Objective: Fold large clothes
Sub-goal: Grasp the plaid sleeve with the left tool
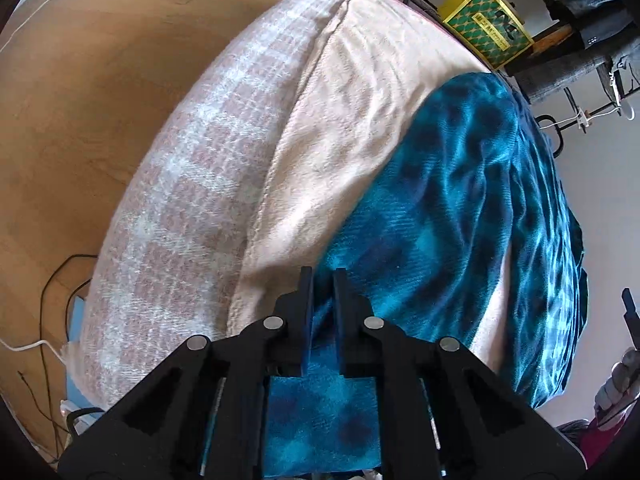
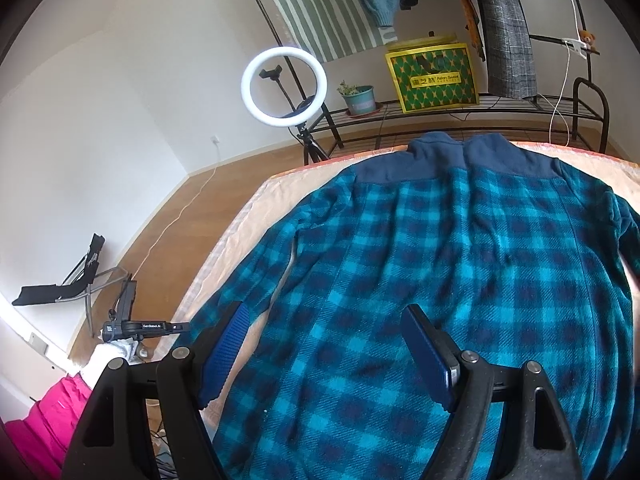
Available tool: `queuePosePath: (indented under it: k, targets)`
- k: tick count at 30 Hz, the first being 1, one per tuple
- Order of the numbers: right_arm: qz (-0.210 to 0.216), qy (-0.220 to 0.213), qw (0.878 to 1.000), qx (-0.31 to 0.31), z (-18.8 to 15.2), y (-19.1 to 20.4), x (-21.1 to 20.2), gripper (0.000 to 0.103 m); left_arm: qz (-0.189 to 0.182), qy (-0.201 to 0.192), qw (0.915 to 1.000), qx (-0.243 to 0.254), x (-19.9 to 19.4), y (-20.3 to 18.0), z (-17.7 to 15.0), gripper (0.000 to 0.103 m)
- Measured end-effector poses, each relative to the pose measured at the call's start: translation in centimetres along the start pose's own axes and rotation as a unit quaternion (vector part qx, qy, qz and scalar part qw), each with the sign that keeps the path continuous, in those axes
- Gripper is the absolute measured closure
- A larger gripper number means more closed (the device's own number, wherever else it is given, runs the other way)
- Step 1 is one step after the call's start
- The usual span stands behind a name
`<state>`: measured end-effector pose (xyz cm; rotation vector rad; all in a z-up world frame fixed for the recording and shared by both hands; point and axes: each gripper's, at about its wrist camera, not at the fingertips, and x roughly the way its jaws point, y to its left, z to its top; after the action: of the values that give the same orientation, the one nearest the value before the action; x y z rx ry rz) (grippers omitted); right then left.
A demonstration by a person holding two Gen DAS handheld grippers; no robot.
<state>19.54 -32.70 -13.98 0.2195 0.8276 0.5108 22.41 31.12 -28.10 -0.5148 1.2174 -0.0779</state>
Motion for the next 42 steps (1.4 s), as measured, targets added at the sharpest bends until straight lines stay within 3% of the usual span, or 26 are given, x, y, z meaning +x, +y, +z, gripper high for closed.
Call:
queuePosePath:
  k: [6, 9, 14, 15, 18, 20, 22, 25, 32, 42]
  targets:
    - [-0.002, 0.002, 1.000, -0.006, 0.1, 0.3, 0.1, 0.022, -0.035, -0.029, 0.9990, 0.005, -1.7, -1.3, -0.1, 0.102]
    - [0.005, 0.012, 1.000, -0.006, 0.1, 0.3, 0.3, 0.023, -0.072, -0.046, 0.9963, 0.004, -3.2, -2.8, -0.2, 0.103]
    - [0.018, 0.030, 0.999, -0.003, 0.1, 0.1, 0.9, 0.042, -0.141, -0.074, 0.9869, 0.026, -5.9, -7.0, -0.4, 0.103]
    - [0.020, 0.033, 0.999, -0.003, 0.1, 0.1, 1.0, 0.042, -0.139, -0.080, 0.9859, 0.046, -6.4, -8.4, -0.5, 0.103]
    - [0.017, 0.035, 0.999, -0.006, -0.2, 0.0, 1.0, 0.042, -0.086, -0.116, 0.9855, 0.089, -7.4, -9.9, -0.7, 0.103]
    - [0.022, 0.036, 0.999, -0.005, -0.5, -0.1, 0.7, 0.042, -0.059, -0.107, 0.9886, 0.089, -6.9, -9.2, -0.3, 0.103]
    - [0.020, 0.033, 0.999, -0.008, -0.7, -0.1, 0.4, 0.042, -0.059, -0.062, 0.9939, 0.070, -5.3, -7.4, 0.6, 0.096]
    - [0.017, 0.031, 0.999, -0.007, -0.8, -0.2, 0.1, 0.041, -0.026, -0.037, 0.9978, 0.048, -3.5, -4.3, 0.9, 0.065]
    - [0.010, 0.037, 0.999, -0.005, -1.2, -0.6, 0.3, 0.038, -0.046, -0.016, 0.9986, -0.018, -1.5, 1.5, 1.1, 0.064]
    - [0.003, 0.049, 0.999, -0.006, -1.5, -0.3, 1.4, 0.037, -0.098, 0.017, 0.9949, -0.021, -0.2, 2.4, 0.3, 0.064]
